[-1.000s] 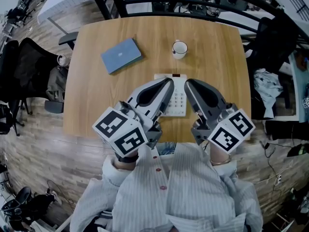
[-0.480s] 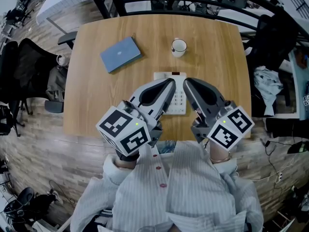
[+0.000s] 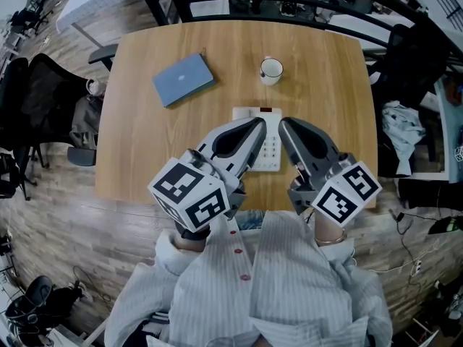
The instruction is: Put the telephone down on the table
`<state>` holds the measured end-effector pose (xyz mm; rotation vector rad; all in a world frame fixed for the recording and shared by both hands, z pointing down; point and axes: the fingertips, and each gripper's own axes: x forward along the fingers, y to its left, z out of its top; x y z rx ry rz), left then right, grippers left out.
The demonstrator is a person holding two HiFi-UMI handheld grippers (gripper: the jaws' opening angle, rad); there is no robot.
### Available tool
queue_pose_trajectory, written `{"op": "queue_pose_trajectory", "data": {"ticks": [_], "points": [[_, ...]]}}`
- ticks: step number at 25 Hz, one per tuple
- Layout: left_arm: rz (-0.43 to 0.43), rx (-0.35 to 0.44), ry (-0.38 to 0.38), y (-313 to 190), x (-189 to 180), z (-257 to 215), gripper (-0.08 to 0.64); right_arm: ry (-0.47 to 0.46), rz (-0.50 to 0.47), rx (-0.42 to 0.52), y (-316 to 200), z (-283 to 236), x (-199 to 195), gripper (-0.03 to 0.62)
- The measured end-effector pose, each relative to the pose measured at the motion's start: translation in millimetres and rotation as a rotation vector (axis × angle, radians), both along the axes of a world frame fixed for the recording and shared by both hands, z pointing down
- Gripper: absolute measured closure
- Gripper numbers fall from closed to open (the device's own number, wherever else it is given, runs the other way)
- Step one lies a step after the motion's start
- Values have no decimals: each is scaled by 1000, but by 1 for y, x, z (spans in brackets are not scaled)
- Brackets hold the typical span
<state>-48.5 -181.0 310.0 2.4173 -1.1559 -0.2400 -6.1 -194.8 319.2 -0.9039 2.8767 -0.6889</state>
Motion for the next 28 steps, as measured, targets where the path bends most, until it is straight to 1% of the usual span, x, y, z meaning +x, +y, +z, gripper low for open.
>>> {"op": "queue_pose_trajectory", "data": {"ticks": [14,20,24,28], "points": [[-15,-6,-2,-6,-7,3,551,18,-10,-10,-3,9,-3,557],[11,7,-19,-7,-9,0,551,12,0,-18,0,9,-2,557],[14,-4,-4,-12,-18,-6,551,13,7,-23,0,10,-1,557],[1,25,-40,-17,-31,-14,551,14,19,-23,-1,14,2,557]]}}
